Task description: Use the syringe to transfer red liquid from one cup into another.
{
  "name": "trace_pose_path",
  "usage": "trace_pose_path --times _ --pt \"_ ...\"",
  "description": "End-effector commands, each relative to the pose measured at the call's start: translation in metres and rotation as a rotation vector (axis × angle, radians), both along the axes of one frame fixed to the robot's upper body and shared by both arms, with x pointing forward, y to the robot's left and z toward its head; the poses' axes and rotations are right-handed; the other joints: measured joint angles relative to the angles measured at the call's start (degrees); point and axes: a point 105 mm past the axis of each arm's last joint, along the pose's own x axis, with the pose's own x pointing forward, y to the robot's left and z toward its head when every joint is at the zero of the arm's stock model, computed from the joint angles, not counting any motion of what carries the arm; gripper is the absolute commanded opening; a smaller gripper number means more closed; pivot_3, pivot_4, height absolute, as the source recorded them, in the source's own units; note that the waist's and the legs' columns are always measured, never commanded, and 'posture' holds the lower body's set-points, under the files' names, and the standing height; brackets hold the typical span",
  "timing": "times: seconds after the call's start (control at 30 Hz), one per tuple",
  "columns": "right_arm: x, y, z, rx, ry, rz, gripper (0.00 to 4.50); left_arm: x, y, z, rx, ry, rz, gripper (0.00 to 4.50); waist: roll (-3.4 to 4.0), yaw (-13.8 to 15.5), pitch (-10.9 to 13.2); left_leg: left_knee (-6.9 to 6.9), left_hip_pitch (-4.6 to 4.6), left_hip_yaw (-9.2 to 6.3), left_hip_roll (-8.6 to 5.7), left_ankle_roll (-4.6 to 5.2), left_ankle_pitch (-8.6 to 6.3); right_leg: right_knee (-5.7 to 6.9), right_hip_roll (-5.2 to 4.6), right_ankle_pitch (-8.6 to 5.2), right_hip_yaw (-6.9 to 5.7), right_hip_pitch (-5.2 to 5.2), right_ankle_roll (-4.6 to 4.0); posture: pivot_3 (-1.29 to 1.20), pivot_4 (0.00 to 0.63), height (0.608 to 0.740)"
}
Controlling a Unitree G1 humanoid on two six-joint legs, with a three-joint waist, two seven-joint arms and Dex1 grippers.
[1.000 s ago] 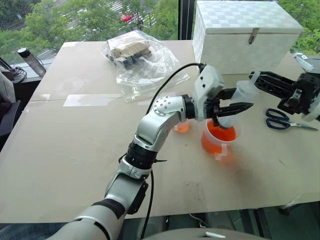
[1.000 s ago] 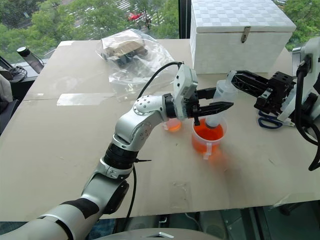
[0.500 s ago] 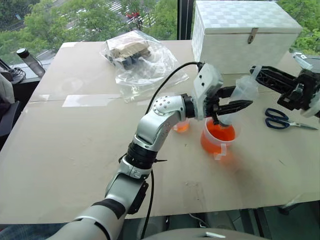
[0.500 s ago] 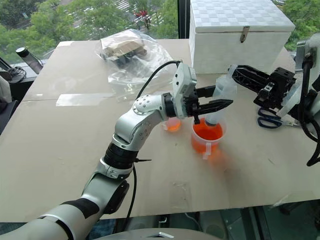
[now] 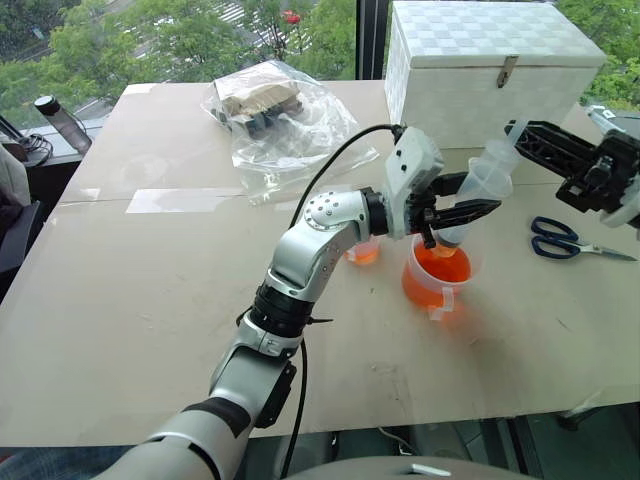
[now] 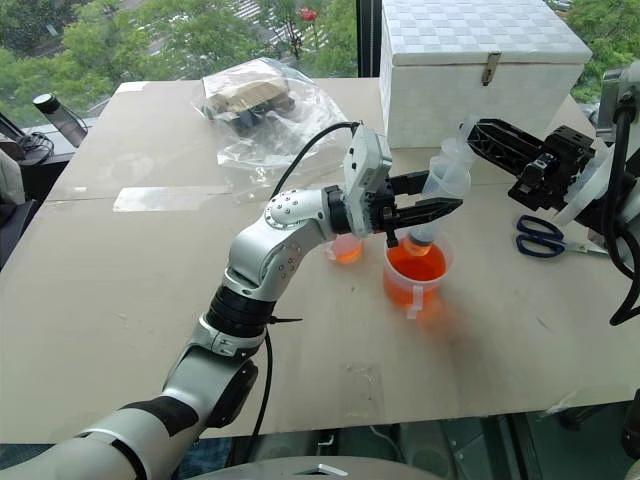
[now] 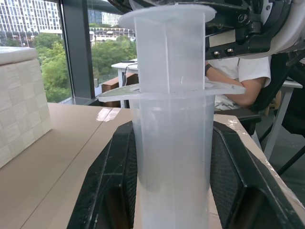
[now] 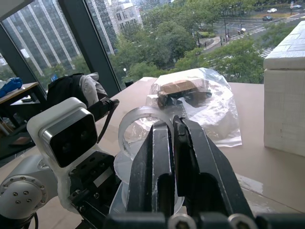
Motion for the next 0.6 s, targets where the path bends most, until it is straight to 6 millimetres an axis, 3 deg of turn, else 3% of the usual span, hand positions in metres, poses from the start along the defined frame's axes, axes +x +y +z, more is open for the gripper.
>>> trace_pose_path --times 0.03,0.23,0.53,0.6 --pt "-0.001 -0.03 0.038 0.099 -0.149 -0.138 0.04 -0.016 -0.01 -0.002 0.024 -0.02 -0.087 1.46 0.0 0.0 0.0 0.0 0.0 0.0 0.0 0.0 0.0 0.0 0.0 0.0 0.0 0.0 0.0 0.0 0.15 0.74" --pt "-0.003 -0.025 0.031 0.069 -0.139 -0.107 0.04 -0.015 -0.011 0.007 0.002 -0.039 -0.082 1.46 0.0 0.0 0.0 0.0 0.0 0.0 0.0 0.0 0.0 0.0 0.0 0.0 0.0 0.0 0.0 0.0 0.15 0.74" --pt "-0.002 -0.03 0.035 0.12 -0.158 -0.123 0.04 -0.016 -0.008 0.048 -0.05 -0.069 -0.076 1.46 0.0 0.0 0.0 0.0 0.0 0.0 0.0 0.0 0.0 0.0 0.01 0.0 -0.01 0.0 0.0 0.0 0.15 0.74" --pt "-0.001 -0.032 0.034 0.136 -0.153 -0.125 0.67 -0.017 -0.007 0.054 -0.057 -0.073 -0.073 1.46 0.0 0.0 0.0 -0.01 0.0 -0.01 0.0 0.0 0.0 0.0 0.01 0.0 -0.01 0.0 0.0 0.0 0.15 0.74"
